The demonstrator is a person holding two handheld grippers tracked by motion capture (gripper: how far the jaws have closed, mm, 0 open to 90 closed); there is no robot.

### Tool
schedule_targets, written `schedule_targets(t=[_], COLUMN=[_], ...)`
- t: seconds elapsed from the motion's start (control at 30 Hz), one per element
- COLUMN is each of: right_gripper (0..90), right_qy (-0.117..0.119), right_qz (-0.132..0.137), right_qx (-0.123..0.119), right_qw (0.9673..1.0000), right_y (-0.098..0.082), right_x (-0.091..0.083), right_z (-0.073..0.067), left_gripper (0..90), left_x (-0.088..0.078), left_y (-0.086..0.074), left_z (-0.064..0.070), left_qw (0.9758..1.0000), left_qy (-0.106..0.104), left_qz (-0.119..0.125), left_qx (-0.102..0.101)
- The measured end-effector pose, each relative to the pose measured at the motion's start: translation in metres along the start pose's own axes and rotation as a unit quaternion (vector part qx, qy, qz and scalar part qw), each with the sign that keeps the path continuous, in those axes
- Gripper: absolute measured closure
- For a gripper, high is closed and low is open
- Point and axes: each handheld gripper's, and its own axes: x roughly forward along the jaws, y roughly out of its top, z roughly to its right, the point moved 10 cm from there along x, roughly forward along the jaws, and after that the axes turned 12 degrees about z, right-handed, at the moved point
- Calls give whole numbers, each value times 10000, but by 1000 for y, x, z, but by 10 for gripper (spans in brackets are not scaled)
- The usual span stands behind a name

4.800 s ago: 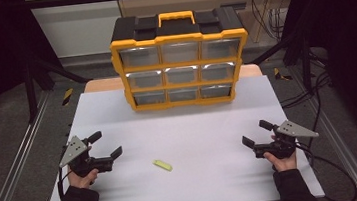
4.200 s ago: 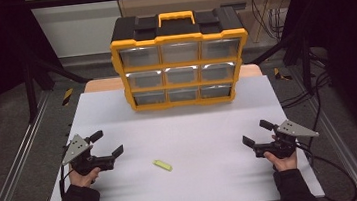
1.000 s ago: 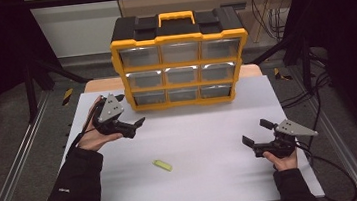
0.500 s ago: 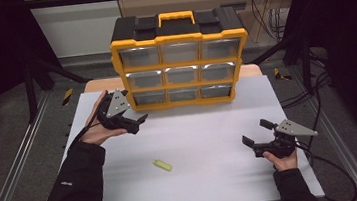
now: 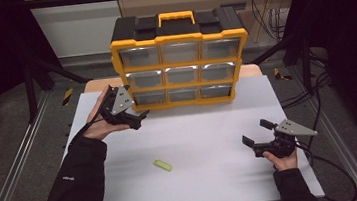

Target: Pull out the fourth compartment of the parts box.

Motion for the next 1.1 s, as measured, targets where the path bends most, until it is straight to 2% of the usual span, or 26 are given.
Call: schedule_targets(t=[0.47, 0.67, 0.97, 1.1], right_gripper=[6, 6, 6, 6], right_qy=[-5, 0, -4, -5], right_qz=[-11, -11, -11, -6], right_qx=[-11, -22, -21, -5], right_qw=[10000, 10000, 10000, 10000], right_y=[0, 0, 0, 0], right_x=[0, 0, 0, 0], right_z=[0, 0, 0, 0], left_gripper=[2, 0, 8, 9], left_x=[9, 13, 23, 26], left_y=[3, 5, 8, 9], left_z=[-9, -12, -14, -16], left_qw=[9992, 9980, 9943, 9916], left_qy=[54, 30, -2, -13], left_qz=[-60, -79, -147, -233], left_qx=[387, 625, 1057, 1269])
